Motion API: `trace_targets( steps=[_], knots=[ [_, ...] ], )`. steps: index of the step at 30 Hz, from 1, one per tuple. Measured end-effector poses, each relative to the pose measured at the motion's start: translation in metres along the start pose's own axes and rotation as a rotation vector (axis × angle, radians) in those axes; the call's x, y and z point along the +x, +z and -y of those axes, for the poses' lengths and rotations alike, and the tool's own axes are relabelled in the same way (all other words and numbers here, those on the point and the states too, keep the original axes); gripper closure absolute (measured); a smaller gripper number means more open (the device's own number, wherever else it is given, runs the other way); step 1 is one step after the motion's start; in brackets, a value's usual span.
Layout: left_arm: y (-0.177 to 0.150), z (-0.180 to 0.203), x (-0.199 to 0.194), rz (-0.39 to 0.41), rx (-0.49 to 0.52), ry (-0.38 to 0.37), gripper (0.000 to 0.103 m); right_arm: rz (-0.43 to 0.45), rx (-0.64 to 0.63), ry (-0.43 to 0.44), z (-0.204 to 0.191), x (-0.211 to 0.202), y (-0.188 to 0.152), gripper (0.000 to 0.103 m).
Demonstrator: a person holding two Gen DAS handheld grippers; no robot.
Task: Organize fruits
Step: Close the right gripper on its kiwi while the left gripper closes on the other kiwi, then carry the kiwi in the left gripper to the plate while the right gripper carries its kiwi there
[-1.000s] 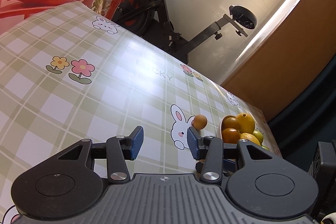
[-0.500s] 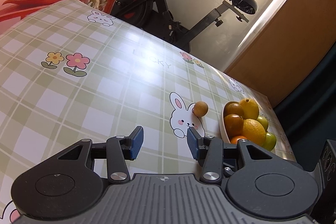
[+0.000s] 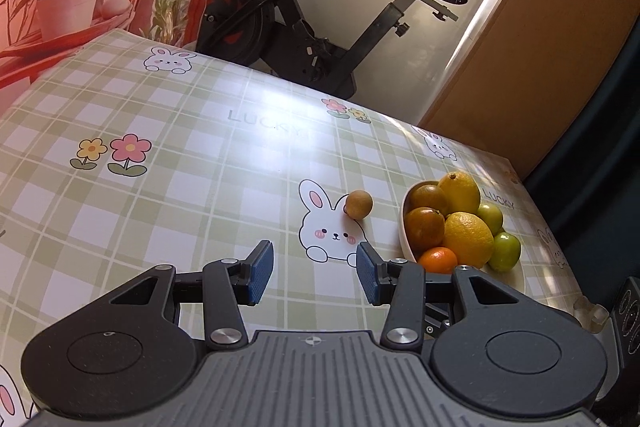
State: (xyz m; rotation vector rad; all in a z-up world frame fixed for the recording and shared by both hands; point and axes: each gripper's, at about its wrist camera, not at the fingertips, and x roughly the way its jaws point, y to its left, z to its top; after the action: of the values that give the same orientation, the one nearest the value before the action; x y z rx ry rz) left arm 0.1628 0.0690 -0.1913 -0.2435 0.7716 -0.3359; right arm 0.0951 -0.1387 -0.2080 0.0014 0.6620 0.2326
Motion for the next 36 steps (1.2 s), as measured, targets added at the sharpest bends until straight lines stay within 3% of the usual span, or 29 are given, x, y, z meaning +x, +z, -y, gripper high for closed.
trace_targets(
  steps=[3, 7, 15, 16, 24, 29, 31, 36],
  knots=[
    [0.013, 0.009, 0.002, 0.012, 0.058, 0.006, 0.056, 0.04, 0.018, -0.004, 0.005, -0.009, -0.002, 0.076],
    [0.029, 0.016, 0.014, 0.009, 0.102, -0.043, 0.056, 0.081, 0.05, -0.006, 0.014, -0.019, 0.0, 0.076],
    [0.043, 0.045, 0.07, -0.039, 0.209, -0.06, 0.06, 0.162, 0.137, -0.055, 0.041, -0.044, 0.009, 0.076],
    [0.043, 0.047, 0.078, -0.048, 0.209, -0.058, 0.065, 0.165, 0.146, -0.061, 0.044, -0.046, 0.01, 0.076],
    [0.038, 0.049, 0.116, -0.09, 0.21, -0.017, 0.065, 0.156, 0.173, -0.095, 0.057, -0.049, 0.008, 0.076],
    [0.037, 0.042, 0.126, -0.105, 0.2, -0.006, 0.066, 0.145, 0.179, -0.104, 0.061, -0.047, 0.008, 0.076],
    [0.037, 0.042, 0.129, -0.113, 0.207, -0.005, 0.075, 0.139, 0.183, -0.107, 0.061, -0.045, 0.008, 0.076],
    [0.035, 0.04, 0.123, -0.101, 0.215, -0.003, 0.075, 0.127, 0.186, -0.116, 0.063, -0.042, 0.009, 0.076]
  ],
)
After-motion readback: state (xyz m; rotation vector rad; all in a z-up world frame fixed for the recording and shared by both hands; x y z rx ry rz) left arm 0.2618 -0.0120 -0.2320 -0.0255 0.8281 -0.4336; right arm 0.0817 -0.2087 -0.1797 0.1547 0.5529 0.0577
